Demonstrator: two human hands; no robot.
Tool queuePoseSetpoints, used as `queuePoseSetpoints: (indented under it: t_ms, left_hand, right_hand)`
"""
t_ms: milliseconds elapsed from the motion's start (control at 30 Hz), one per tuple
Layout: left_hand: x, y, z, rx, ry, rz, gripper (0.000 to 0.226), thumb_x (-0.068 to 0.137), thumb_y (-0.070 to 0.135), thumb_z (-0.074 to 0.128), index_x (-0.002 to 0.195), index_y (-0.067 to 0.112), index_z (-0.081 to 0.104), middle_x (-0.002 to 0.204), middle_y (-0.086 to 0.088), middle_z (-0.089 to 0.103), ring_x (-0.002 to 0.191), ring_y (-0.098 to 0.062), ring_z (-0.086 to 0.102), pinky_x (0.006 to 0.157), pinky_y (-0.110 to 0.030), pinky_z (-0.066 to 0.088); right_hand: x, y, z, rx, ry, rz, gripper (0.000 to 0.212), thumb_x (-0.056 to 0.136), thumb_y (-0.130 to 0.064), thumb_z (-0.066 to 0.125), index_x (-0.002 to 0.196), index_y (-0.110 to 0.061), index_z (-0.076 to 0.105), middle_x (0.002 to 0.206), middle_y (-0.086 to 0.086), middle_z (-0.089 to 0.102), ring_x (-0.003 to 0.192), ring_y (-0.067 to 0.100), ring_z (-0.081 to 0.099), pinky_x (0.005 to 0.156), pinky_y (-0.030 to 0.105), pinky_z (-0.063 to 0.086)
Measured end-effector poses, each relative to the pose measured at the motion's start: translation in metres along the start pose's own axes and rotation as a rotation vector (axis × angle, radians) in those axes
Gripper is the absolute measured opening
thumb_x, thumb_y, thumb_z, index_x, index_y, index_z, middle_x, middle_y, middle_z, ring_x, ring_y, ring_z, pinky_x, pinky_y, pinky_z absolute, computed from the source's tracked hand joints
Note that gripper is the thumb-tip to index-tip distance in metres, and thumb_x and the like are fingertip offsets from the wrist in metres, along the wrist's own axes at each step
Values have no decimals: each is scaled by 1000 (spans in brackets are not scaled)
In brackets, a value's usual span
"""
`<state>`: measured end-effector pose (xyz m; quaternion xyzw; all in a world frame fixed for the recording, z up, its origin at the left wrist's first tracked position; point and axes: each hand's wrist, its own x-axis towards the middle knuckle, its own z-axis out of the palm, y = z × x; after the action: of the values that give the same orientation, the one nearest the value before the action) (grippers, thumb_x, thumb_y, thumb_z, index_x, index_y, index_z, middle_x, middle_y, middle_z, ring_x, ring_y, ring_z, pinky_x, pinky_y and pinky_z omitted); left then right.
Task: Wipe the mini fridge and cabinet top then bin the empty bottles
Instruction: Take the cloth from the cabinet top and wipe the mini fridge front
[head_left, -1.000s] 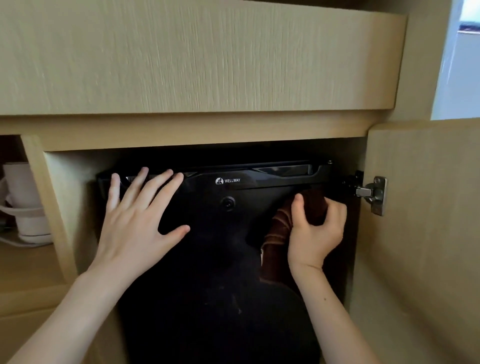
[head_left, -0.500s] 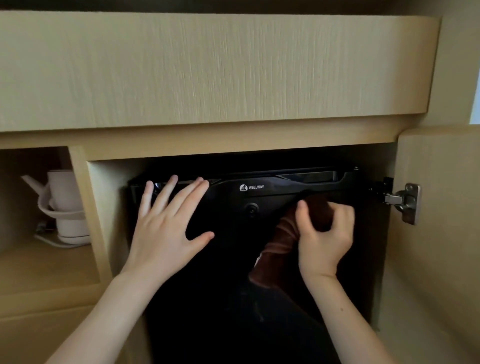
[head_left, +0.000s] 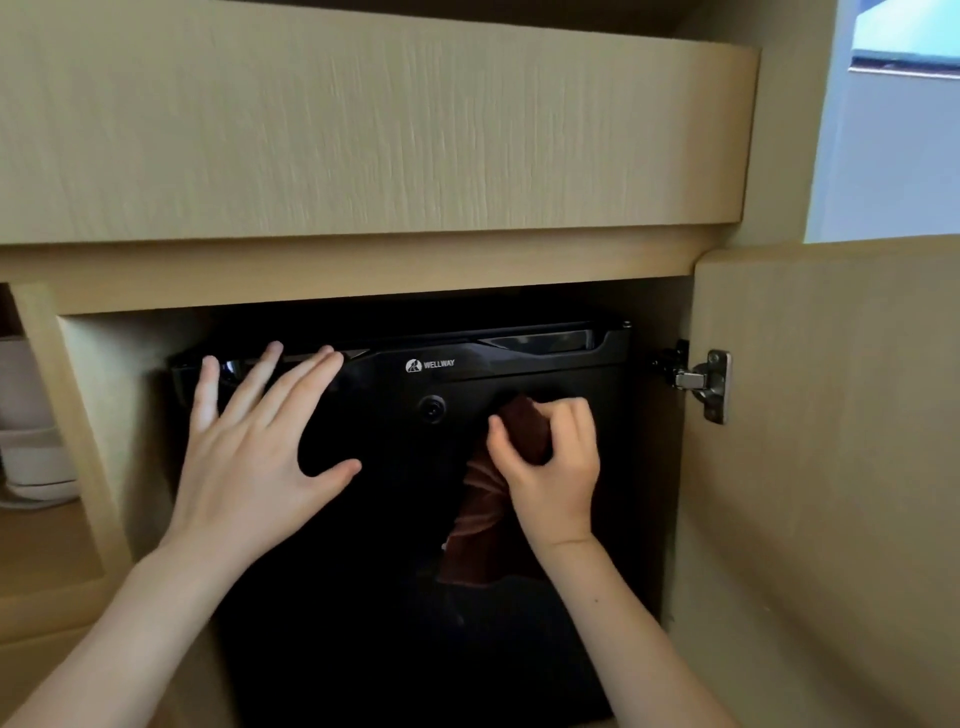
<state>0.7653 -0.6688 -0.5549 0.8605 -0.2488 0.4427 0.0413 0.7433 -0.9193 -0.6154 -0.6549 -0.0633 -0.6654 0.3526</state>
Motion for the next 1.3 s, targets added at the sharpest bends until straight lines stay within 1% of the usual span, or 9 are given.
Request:
queuePoseSetpoints:
  t_ms: [100,167,267,433,533,733,900,1100,1300]
  left_hand:
    - [1,-3,0,25,-13,17,96,69,66,46,154,26,29,155,8,39,148,-23,26,122,-52,1]
    - [2,-2,1,20,-11,16,96,69,65,48,154,25,29,155,7,40,148,-24,26,122,-52,1]
    - [2,1,0,-4,-7,5,96,67,62,53,153,25,30,155,6,40,148,-25,26,121,-51,0]
    - [0,1,-1,-14,-4,11,97,66,60,55,153,24,31,154,4,41,148,-26,27,121,-52,1]
    - [0,2,-2,-10,-17,-1,100,65,58,60,154,25,29,156,6,39,149,-24,24,122,-49,-3]
    - [0,1,2,-9,4,2,97,66,62,53,153,24,31,155,5,41,148,-26,26,121,-51,0]
    - [1,0,3,-17,5,4,98,65,61,54,153,25,30,155,6,40,149,-25,25,122,-48,-2]
    - [0,2,2,-14,-11,0,99,65,57,61,153,25,29,155,6,39,149,-25,24,122,-48,-3]
    - [1,1,1,-1,-28,-3,99,66,59,59,154,26,27,156,8,37,150,-23,22,122,-46,-4]
  right_hand:
    - [15,10,-14,47,197,195,20,84,-22,74,81,-13,56,86,-9,49,79,2,52,74,18,44]
    - [12,14,-16,44,255,229,21,84,-24,73,83,-18,53,88,-16,46,79,0,50,75,15,43]
    - [-7,21,-18,4,235,239,23,83,-33,69,86,-21,50,90,-17,45,80,9,51,73,22,47]
    - [-72,43,-41,-82,215,387,28,86,-45,61,92,-21,46,87,-6,47,79,18,53,72,43,52]
    - [-71,39,-41,-69,209,476,32,85,-49,58,91,-21,45,86,-6,49,79,17,54,73,41,53]
    - [-13,16,-18,31,278,417,29,85,-27,73,79,-31,45,82,-2,54,77,15,55,71,25,48]
    - [-46,30,-19,-25,261,308,27,82,-34,70,80,-25,45,78,-6,49,73,20,51,68,31,46]
    - [-51,30,-22,-55,229,328,26,84,-36,68,78,-23,45,77,-11,47,73,19,51,68,38,49]
    - [18,5,-5,-17,340,252,28,85,-31,71,76,-19,48,75,-13,47,73,16,51,71,29,46]
